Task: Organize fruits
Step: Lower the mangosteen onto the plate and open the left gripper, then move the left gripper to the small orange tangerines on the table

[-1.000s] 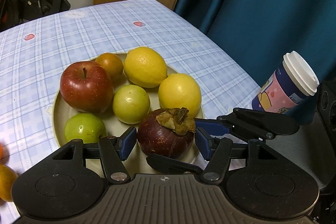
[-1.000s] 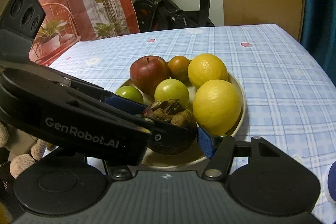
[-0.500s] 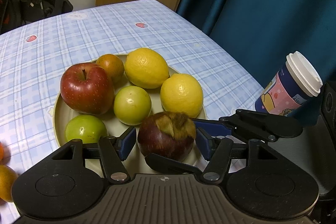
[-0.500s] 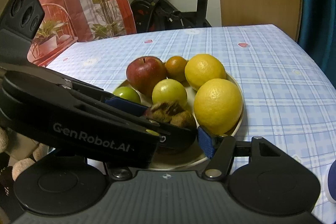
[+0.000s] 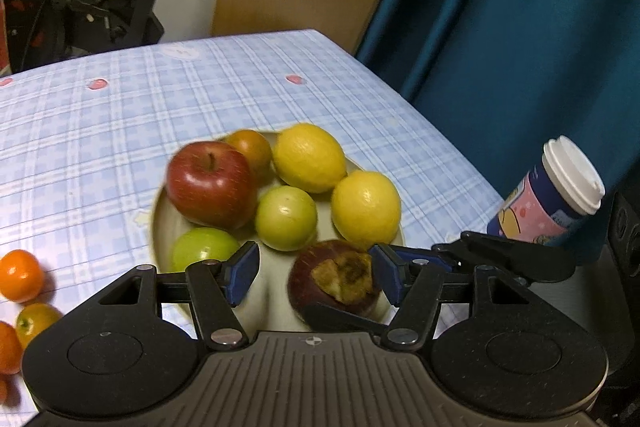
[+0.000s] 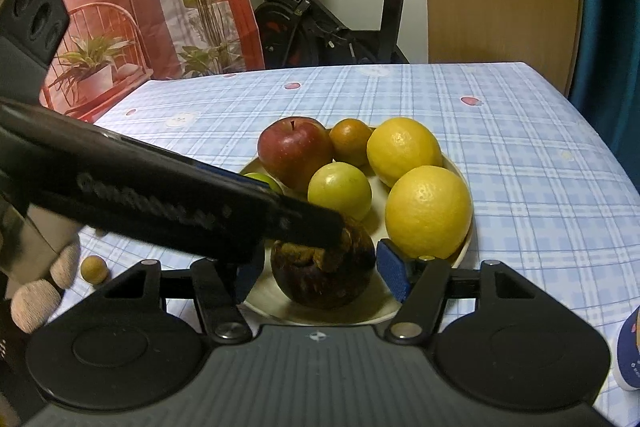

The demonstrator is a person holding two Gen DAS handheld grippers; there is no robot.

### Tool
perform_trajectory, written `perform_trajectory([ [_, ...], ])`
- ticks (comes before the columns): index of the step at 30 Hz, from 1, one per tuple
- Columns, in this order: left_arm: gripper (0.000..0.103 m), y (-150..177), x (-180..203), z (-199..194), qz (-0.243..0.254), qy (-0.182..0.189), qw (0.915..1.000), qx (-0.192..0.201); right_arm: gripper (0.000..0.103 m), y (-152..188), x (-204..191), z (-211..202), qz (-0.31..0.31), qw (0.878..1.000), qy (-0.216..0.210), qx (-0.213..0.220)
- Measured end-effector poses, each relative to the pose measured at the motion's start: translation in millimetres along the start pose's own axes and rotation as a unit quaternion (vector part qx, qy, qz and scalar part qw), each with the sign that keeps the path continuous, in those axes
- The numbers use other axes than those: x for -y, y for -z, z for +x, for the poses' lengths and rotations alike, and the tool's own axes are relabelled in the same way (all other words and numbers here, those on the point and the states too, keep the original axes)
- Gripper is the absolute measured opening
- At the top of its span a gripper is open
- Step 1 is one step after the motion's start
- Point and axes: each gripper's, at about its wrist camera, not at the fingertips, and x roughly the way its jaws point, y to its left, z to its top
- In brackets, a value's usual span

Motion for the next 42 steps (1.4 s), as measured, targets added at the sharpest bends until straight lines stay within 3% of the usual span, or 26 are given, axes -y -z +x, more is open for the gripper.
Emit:
perform_trajectory([
  [11, 0.065, 1, -19, -32, -0.029, -0.013, 0.9991, 0.030, 0.066, -3, -7, 0, -0.012, 1.000, 0.011, 0.002],
  [20, 0.065, 7, -44, -66, -0.046, -0.067, 0.9952, 0.055, 0.066, -8, -22, -4, -0.027, 0.999, 0.015, 0.020],
  [32, 0.065, 28, -80, -120, -0.094, -0.149, 0.9780, 0.111, 0.065, -23, -57, -8, -0.057, 0.997, 0.001, 0.050],
  [42, 0.065, 46, -87, -142, -0.085, -0.206, 0.9657, 0.133, 0.065, -33, -99, 3, -0.084, 0.994, -0.030, 0.063],
])
